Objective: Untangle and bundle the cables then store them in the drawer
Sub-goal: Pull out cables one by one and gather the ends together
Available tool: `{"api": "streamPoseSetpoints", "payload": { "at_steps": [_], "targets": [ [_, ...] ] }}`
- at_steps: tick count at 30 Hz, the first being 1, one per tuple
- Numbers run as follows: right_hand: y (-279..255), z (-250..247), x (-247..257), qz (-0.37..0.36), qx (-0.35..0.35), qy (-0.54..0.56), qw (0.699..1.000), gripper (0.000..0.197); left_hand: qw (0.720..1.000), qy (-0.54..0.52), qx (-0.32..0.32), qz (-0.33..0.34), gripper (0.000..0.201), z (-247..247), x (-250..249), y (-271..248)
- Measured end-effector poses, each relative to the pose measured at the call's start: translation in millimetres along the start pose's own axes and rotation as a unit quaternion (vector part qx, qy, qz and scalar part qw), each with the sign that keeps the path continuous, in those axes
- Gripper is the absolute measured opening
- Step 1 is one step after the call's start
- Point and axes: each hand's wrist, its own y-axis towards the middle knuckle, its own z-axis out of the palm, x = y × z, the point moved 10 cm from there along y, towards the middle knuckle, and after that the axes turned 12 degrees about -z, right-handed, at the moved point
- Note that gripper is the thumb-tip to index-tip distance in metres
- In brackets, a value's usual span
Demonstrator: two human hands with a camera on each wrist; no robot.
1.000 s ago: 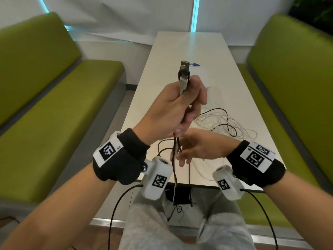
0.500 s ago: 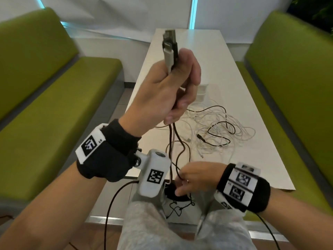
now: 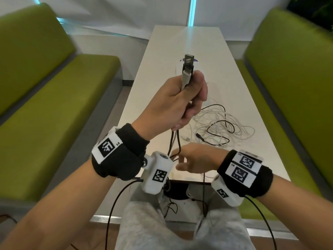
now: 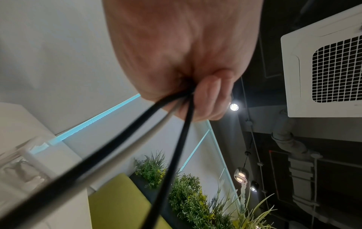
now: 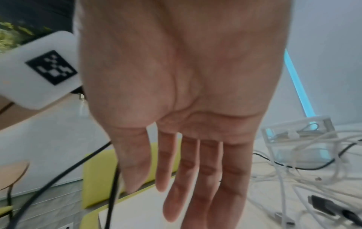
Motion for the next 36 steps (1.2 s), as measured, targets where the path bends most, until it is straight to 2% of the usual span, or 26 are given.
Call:
{"api": "streamPoseSetpoints", "payload": {
  "at_steps": [2,4,6,8,12,15,17,20,23,26,28,30,32,34,36],
  "targets": [
    [3,2,-2,-0.004,0.011,0.035,0.999,0.053,1.000,0.004,-0.004,-0.004,0.040,1,3,3],
    [10,23,0,-0.009,0.060,0.060,0.996,0.059,1.000,0.002,-0.008,0.001,0.039,-1,2,5],
    [17,43,0,-0.003,0.077,0.040,0.996,0.044,1.000,0.000,-0.012,0.010,0.039,-3,0,5],
    [21,52,0,0.008,0.053,0.024,0.998,0.030,1.000,-0.004,-0.021,0.017,0.039,-7,-4,5],
    [24,62,21,-0.030,0.031,0.061,0.997,0.019,0.998,-0.007,-0.051,0.034,0.041,-19,-14,3],
    [19,73,46,-0.071,0.089,0.080,0.990,0.015,0.998,0.000,-0.045,0.041,0.041,-16,-18,1],
    [15,71,49,-0.077,0.113,0.051,0.989,0.014,0.999,-0.002,-0.035,0.041,0.039,-12,-18,0],
    [12,50,24,-0.035,0.067,0.006,0.997,0.016,0.999,-0.006,-0.023,0.042,0.038,-8,-15,-2],
    [3,21,-14,0.043,-0.014,-0.004,0.999,0.029,0.999,0.007,-0.024,0.033,0.039,-7,-7,-1],
    [-11,-14,-50,0.124,-0.115,-0.022,0.985,0.019,0.999,0.022,-0.040,0.026,0.042,-9,3,2],
    [-23,-33,-70,0.186,-0.171,-0.057,0.966,0.019,0.997,0.035,-0.059,0.021,0.046,-12,11,6],
    [-32,-33,-85,0.248,-0.166,-0.077,0.951,0.026,0.996,0.037,-0.077,0.013,0.051,-15,21,9],
    [-33,-16,-94,0.277,-0.107,-0.078,0.952,0.030,0.996,0.030,-0.089,0.003,0.055,-19,33,13],
    [-30,-3,-98,0.278,-0.087,-0.061,0.955,0.021,0.995,0.027,-0.096,-0.008,0.058,-22,43,16],
    [-30,-5,-104,0.282,-0.120,-0.036,0.951,0.011,0.995,0.022,-0.099,-0.016,0.058,-24,51,19]
  ]
}}
